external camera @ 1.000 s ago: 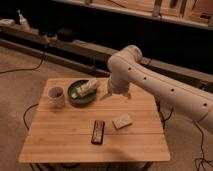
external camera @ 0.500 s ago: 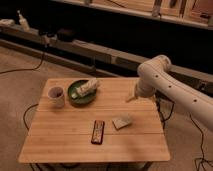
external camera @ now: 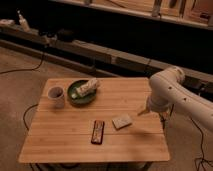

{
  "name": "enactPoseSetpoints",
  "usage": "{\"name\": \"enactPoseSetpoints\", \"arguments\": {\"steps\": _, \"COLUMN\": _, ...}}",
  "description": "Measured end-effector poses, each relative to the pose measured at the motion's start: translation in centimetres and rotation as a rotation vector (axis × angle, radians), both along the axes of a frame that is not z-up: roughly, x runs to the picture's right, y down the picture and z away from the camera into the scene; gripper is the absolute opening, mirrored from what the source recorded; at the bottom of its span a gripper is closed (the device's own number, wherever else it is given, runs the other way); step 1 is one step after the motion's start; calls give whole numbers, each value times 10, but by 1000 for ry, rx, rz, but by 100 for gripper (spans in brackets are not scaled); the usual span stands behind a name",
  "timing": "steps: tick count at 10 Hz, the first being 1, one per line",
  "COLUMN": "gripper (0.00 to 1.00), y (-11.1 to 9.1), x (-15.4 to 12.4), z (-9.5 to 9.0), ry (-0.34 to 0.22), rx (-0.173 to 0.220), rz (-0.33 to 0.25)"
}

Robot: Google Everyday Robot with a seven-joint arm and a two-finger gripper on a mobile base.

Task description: Move the arm in a circular motion

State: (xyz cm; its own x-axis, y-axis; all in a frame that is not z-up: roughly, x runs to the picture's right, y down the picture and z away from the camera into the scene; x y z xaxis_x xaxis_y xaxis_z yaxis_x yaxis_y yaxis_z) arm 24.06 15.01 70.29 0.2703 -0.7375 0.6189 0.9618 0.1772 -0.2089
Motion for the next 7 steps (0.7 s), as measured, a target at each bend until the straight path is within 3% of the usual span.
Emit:
{"name": "enactPoseSetpoints", "arguments": {"steps": 2, "gripper": 80, "y": 4, "x": -34, "z": -15, "ry": -13, "rx": -14, "rz": 1}}
{"name": "enactPoseSetpoints", "arguments": {"steps": 4, "gripper": 80, "y": 3, "x": -83, "z": -25, "ry": -68, "rx": -26, "rz": -2}}
{"name": "enactPoseSetpoints", "arguments": {"steps": 7, "gripper": 80, "y": -18, "x": -177, "z": -36, "ry": -272, "rx": 0, "rz": -68}}
